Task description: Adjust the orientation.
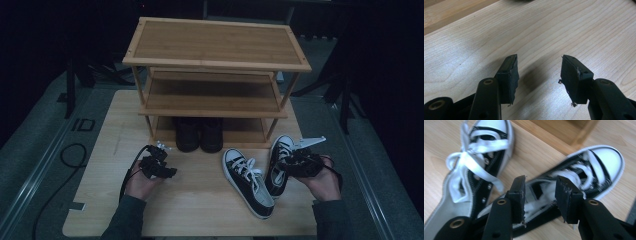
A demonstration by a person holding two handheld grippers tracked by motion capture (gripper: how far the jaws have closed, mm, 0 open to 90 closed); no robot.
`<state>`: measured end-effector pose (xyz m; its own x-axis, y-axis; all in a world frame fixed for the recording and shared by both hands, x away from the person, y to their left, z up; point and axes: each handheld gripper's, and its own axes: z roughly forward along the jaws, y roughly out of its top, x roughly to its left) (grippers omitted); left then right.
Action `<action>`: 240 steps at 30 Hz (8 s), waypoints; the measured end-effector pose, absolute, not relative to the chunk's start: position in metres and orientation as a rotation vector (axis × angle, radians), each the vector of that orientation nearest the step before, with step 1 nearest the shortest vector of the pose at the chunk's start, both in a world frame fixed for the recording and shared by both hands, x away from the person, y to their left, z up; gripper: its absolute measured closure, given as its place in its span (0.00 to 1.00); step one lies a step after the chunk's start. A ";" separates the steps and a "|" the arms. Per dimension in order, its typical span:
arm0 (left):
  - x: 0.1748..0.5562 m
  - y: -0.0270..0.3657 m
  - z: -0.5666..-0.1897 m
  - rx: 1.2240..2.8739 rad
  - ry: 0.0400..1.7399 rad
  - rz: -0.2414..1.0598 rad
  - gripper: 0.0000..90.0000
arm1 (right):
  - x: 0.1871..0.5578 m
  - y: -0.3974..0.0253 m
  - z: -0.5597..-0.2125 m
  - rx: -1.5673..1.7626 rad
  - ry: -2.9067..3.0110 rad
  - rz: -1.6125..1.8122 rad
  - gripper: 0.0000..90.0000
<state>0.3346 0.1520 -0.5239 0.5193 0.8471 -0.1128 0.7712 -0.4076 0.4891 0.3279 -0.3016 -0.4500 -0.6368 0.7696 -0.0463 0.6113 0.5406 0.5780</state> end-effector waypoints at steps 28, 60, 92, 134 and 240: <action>0.335 0.151 -0.527 2.295 1.318 0.198 0.54 | 0.353 -0.316 -0.486 1.468 2.364 0.522 0.75; 0.336 0.149 -0.529 2.294 1.320 0.185 0.54 | 0.329 -0.341 -0.451 1.375 2.292 0.460 0.92; 0.336 0.151 -0.530 2.293 1.321 0.187 0.54 | 0.341 -0.297 -0.447 1.123 2.383 0.757 0.92; 0.336 0.152 -0.529 2.293 1.322 0.190 0.54 | 0.342 -0.289 -0.472 1.021 2.436 0.852 0.92; 0.337 0.152 -0.534 2.288 1.336 0.166 0.51 | 0.325 -0.306 -0.452 1.101 2.548 0.852 0.47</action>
<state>0.3375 0.1516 -0.5338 0.5154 0.8464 -0.1338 0.7877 -0.4065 0.4630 0.3245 -0.3061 -0.4525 -0.6881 0.7255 0.0124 0.5869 0.5465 0.5974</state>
